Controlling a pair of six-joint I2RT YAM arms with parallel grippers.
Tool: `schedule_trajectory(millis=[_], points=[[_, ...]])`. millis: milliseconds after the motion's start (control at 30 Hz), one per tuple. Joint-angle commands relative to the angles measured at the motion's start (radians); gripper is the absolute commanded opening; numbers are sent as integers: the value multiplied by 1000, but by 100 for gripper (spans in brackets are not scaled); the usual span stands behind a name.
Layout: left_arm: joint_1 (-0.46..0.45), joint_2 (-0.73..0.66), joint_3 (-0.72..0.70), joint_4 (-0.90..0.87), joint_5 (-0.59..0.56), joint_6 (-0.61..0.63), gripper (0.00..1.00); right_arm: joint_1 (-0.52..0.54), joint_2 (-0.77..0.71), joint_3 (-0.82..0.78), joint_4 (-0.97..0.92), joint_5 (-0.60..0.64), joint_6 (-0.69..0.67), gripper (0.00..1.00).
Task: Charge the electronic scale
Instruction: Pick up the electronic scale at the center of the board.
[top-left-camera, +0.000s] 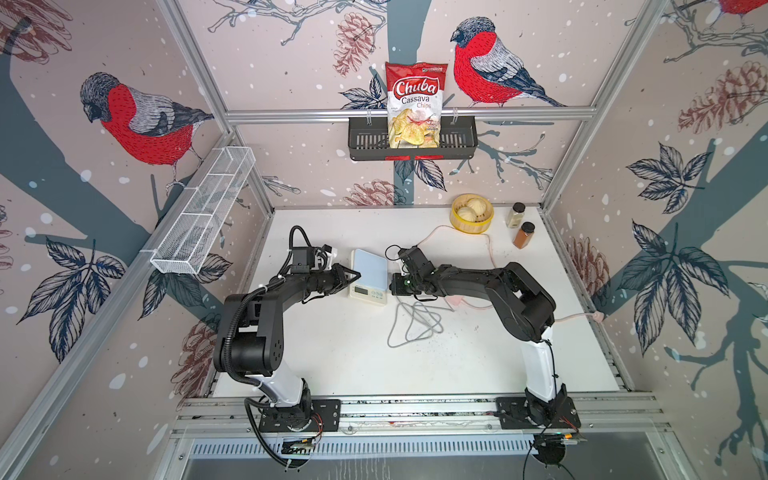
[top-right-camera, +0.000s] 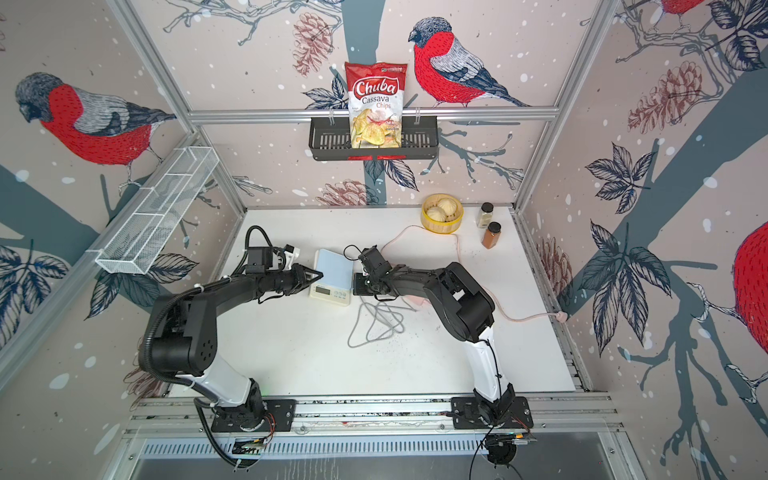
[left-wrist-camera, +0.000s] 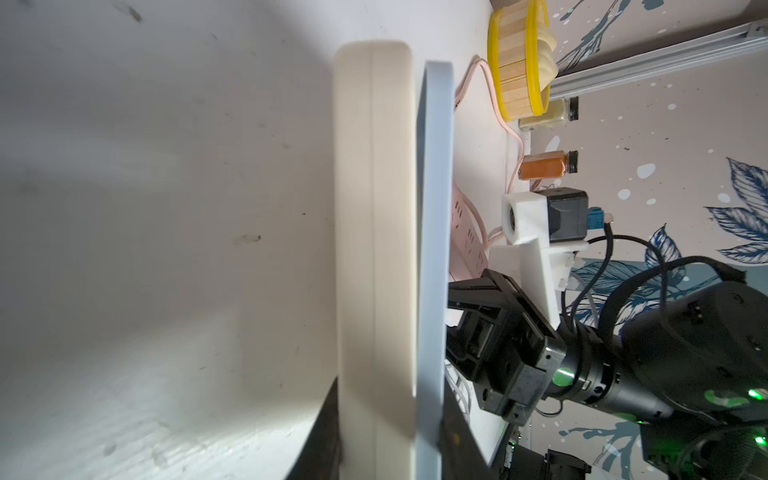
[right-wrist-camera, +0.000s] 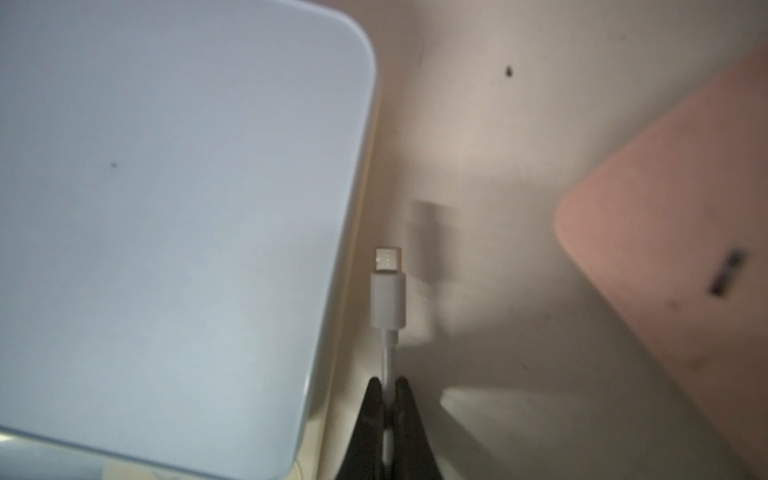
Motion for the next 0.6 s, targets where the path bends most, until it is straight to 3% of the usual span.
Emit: schedule_trajectory(millis=[0, 233, 433, 567], points=[[14, -23, 45, -98, -22, 124, 15, -20, -73, -20, -29, 23, -77, 0], [50, -49, 190, -334, 116, 342, 3, -7, -327, -134, -81, 58, -413, 0], [50, -92, 220, -352, 247, 413, 0, 15, -492, -191, -228, -90, -657, 0], [49, -132, 250, -373, 337, 483, 0, 2, -524, -176, -343, -209, -762, 0]])
